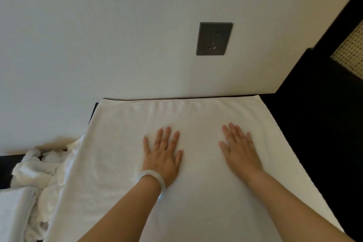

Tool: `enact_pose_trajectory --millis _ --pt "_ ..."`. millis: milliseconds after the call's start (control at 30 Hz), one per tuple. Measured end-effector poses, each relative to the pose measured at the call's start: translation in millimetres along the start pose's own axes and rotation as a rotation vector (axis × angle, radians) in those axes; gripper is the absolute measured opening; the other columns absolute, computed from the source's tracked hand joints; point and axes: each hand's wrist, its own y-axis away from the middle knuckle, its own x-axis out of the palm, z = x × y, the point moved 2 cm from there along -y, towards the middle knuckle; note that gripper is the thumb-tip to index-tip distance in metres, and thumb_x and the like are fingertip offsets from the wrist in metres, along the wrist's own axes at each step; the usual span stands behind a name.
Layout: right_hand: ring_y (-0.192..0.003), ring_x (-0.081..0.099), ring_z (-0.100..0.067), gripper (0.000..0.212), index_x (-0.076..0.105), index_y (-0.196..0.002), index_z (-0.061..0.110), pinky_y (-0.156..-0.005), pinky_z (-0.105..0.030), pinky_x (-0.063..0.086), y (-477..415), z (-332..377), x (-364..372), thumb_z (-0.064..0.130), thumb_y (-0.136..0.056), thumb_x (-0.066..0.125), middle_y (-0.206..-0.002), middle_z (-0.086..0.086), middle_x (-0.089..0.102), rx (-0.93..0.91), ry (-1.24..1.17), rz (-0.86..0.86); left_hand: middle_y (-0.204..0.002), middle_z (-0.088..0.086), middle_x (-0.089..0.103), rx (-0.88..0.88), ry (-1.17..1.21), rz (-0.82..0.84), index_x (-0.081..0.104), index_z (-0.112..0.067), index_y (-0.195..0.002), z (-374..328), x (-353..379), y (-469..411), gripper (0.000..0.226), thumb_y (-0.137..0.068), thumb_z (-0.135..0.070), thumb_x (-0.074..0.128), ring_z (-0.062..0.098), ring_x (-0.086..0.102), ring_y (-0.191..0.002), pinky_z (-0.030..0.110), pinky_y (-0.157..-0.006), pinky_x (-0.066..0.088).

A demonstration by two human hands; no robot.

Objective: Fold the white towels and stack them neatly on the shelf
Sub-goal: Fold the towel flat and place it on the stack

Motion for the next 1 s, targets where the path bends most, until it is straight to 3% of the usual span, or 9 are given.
enact_pose_trajectory --millis 133,300,367,467,667,767,833,900,1000 --pt "-0.151 -0.008 -0.026 0.064 -0.001 -0.158 0.027 -0.118 -0.058 -0.008 -8 -21 -25 0.054 -0.102 0.014 -0.165 0.001 -0.006 0.411 -0.04 0.044 -0.161 -0.005 -0.022 -0.011 -0.016 0.008 -0.017 -0.033 -0.152 -5 -2 -1 0.079 -0.076 -0.052 -0.024 0.017 -0.02 -0.148 0.057 -0.117 -0.01" --pt "-0.138 0.044 -0.027 0.061 0.052 -0.141 0.018 -0.112 -0.052 0.012 31 101 14 0.045 -0.092 0.029 -0.148 -0.009 0.049 -0.12 -0.025 -0.106 -0.161 -0.005 -0.022 -0.03 -0.001 0.019 -0.015 -0.032 -0.153 -2 -4 -2 0.059 -0.098 -0.048 -0.002 0.017 -0.021 -0.148 0.056 -0.117 -0.011" --pt "-0.14 0.042 -0.024 0.06 0.05 -0.143 0.021 -0.113 -0.048 0.01 39 112 21 0.044 -0.093 0.029 -0.15 -0.006 0.046 -0.122 -0.042 -0.046 -0.161 -0.005 -0.021 0.002 0.007 0.028 -0.014 -0.033 -0.153 -1 -5 1 0.057 -0.102 -0.047 0.007 0.016 -0.02 -0.148 0.054 -0.117 -0.011" --pt "-0.141 0.041 -0.025 0.061 0.049 -0.145 0.02 -0.114 -0.046 0.011 35 99 22 0.045 -0.093 0.027 -0.151 -0.006 0.044 -0.144 -0.017 -0.077 -0.161 -0.009 -0.021 0.013 -0.026 0.03 -0.014 -0.037 -0.152 25 -5 12 0.066 -0.089 -0.056 -0.012 0.014 -0.019 -0.148 0.053 -0.118 -0.011" --pt "-0.151 0.015 -0.021 0.072 0.026 -0.155 0.022 -0.118 -0.043 -0.005 35 102 24 0.05 -0.093 0.003 -0.162 -0.001 0.019 -0.195 -0.003 -0.116 -0.163 -0.01 -0.013 -0.504 0.097 -0.021 -0.008 -0.037 -0.154 156 -15 64 0.058 -0.1 -0.051 0.008 0.016 -0.01 -0.15 0.054 -0.119 0.001" --pt "-0.152 0.01 -0.02 0.076 0.019 -0.156 0.023 -0.118 -0.046 -0.005 36 103 22 0.051 -0.09 -0.003 -0.164 -0.001 0.014 -0.174 0.02 -0.122 -0.163 -0.001 -0.011 -0.691 0.166 -0.043 -0.005 -0.031 -0.155 166 -17 80 0.061 -0.1 -0.052 0.013 0.026 -0.008 -0.15 0.056 -0.119 0.001" --pt "-0.152 0.005 -0.022 0.073 0.014 -0.157 0.021 -0.118 -0.049 -0.007 34 115 21 0.048 -0.091 -0.001 -0.165 -0.003 0.008 -0.133 0.073 -0.102 -0.164 0.005 0.0 -0.504 0.086 -0.146 0.008 -0.026 -0.156 135 -12 83 0.062 -0.1 -0.051 0.012 0.029 0.003 -0.151 0.054 -0.118 0.002" --pt "-0.146 0.03 -0.028 0.065 0.042 -0.148 0.013 -0.116 -0.053 0.006 31 140 14 0.04 -0.093 0.021 -0.157 -0.01 0.034 -0.148 0.073 -0.159 -0.161 0.0 0.0 -0.287 0.063 -0.169 0.014 -0.028 -0.155 102 -6 84 0.068 -0.095 -0.055 0.0 0.026 0.009 -0.15 0.051 -0.117 0.001" --pt "-0.129 0.054 -0.029 0.059 0.064 -0.129 0.014 -0.107 -0.051 0.02 30 184 22 0.043 -0.088 0.034 -0.139 -0.011 0.058 -0.353 0.032 -0.102 -0.155 -0.008 -0.025 -0.264 0.063 -0.098 -0.013 -0.033 -0.153 91 3 86 0.075 -0.082 -0.056 -0.018 0.015 -0.021 -0.147 0.047 -0.117 -0.013"
